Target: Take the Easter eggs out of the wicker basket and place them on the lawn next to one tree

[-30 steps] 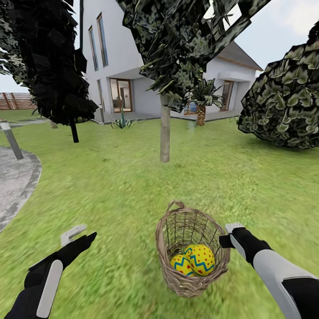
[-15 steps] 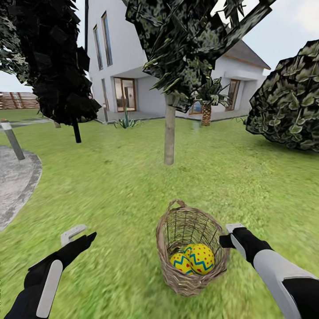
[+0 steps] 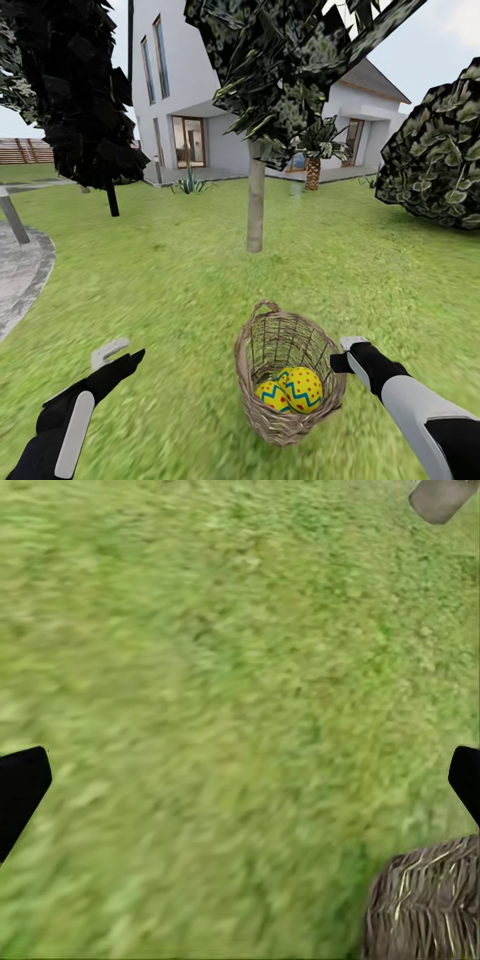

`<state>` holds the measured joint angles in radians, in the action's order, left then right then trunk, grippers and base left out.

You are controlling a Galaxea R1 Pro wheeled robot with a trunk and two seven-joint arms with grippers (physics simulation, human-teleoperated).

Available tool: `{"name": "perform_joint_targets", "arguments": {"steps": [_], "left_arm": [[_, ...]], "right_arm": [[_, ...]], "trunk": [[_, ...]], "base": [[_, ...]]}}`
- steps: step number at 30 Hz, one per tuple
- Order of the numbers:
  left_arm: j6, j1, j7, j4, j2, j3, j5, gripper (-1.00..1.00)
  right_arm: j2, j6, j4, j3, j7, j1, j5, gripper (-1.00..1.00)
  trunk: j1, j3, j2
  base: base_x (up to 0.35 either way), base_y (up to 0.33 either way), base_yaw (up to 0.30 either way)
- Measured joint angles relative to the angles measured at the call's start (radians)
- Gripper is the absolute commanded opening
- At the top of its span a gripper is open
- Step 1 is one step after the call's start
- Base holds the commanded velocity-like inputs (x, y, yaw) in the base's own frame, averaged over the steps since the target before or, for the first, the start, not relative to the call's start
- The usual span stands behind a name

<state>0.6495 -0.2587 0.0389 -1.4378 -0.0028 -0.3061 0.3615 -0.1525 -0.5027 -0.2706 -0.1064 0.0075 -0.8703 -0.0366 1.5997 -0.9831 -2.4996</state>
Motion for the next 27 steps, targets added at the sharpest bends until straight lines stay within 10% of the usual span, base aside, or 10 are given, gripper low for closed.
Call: {"name": "perform_joint_targets", "arguments": {"steps": [27], "left_arm": [[0.0,0.0,0.0,-0.001,0.0,-0.001,0.0,1.0]], "right_arm": [[0.0,0.006,0.0,0.0,-0.001,0.001,0.001,-1.0]], "trunk": [[0.0,0.0,0.0]], "base": [[0.321,0.0,0.0]]}}
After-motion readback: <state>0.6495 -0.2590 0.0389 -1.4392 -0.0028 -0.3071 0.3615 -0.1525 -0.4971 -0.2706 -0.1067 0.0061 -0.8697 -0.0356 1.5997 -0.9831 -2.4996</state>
